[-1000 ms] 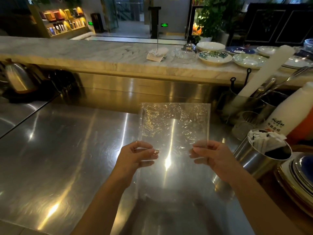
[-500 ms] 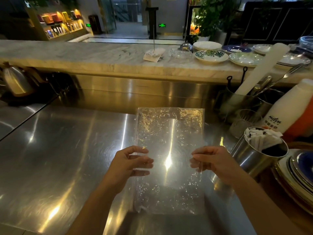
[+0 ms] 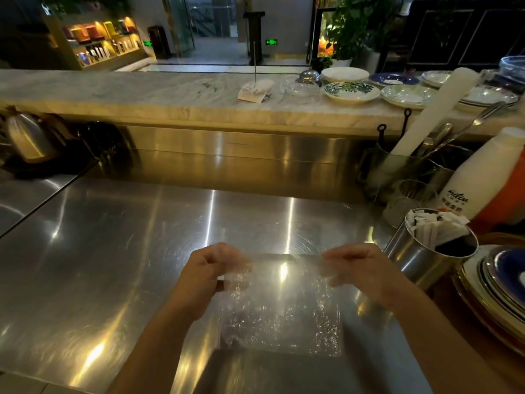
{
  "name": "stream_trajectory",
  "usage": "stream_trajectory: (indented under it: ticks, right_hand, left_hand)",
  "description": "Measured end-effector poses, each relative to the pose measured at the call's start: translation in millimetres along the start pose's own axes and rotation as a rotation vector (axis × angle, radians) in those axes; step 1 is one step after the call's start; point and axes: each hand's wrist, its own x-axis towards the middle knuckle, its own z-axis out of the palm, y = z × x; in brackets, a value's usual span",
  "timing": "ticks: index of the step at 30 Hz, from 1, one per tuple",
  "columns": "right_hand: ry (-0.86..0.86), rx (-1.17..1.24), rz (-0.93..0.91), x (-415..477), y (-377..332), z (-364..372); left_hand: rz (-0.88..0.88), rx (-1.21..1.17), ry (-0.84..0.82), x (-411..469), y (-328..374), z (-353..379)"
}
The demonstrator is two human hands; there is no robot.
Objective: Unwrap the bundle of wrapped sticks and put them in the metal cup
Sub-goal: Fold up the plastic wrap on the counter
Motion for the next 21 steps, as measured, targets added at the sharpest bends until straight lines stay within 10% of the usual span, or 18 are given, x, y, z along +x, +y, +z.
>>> stream_trajectory:
  ticks: [13,21]
  right_hand:
    - [0.009,-0.312,-0.093,-6,-10,7]
    - [-0.213,-0.695,-0.262,-2,-54,42]
  left_hand:
    - [-0.002,0.184,0.268,3,-12,-4]
    - [-0.046,0.534,-0.419,-2,1,44]
